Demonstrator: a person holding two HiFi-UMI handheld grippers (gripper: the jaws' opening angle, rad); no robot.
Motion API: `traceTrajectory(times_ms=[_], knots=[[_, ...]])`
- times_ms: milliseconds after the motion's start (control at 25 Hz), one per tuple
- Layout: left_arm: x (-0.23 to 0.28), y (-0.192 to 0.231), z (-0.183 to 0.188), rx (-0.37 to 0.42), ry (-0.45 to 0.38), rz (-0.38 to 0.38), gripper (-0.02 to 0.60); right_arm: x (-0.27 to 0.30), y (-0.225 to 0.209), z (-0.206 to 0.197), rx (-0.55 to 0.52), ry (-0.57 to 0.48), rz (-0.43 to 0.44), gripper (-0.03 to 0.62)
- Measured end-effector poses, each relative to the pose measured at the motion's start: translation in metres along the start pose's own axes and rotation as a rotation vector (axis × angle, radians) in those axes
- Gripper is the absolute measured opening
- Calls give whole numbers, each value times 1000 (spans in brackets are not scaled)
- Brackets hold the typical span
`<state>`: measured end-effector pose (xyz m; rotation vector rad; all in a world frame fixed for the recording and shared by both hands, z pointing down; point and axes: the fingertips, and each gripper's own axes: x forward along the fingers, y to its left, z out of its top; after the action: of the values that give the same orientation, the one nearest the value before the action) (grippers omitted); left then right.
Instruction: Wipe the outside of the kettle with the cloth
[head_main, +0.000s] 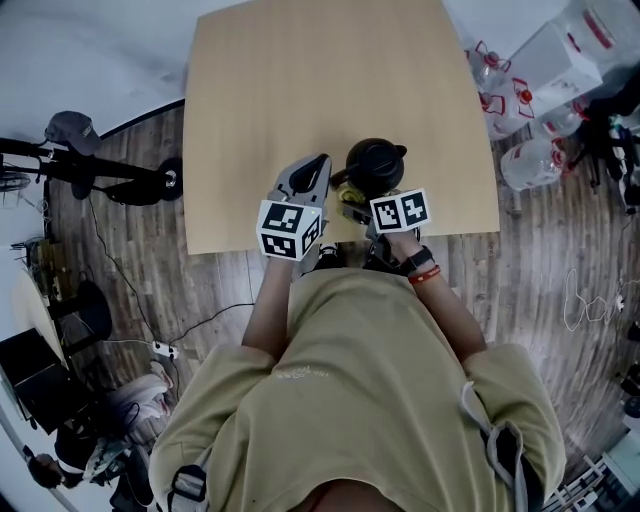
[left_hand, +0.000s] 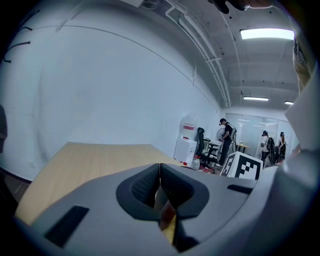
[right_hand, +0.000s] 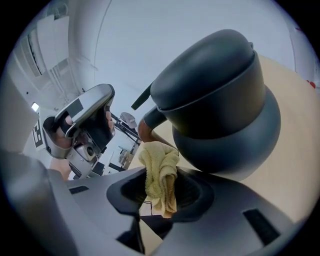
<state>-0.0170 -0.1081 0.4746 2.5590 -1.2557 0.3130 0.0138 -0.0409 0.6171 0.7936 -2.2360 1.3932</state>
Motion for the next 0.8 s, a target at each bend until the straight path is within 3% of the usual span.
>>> traceTrajectory(times_ms=[400, 600, 800], knots=[[-10, 13, -4, -16, -3, 30, 25, -15, 12, -1, -56, 30, 41, 138], [0, 14, 2, -13, -3, 17, 25, -49, 37, 4, -228, 129, 119, 138], [-2, 26, 6, -22, -16, 39, 25, -75, 61, 35, -409, 182, 161, 137]])
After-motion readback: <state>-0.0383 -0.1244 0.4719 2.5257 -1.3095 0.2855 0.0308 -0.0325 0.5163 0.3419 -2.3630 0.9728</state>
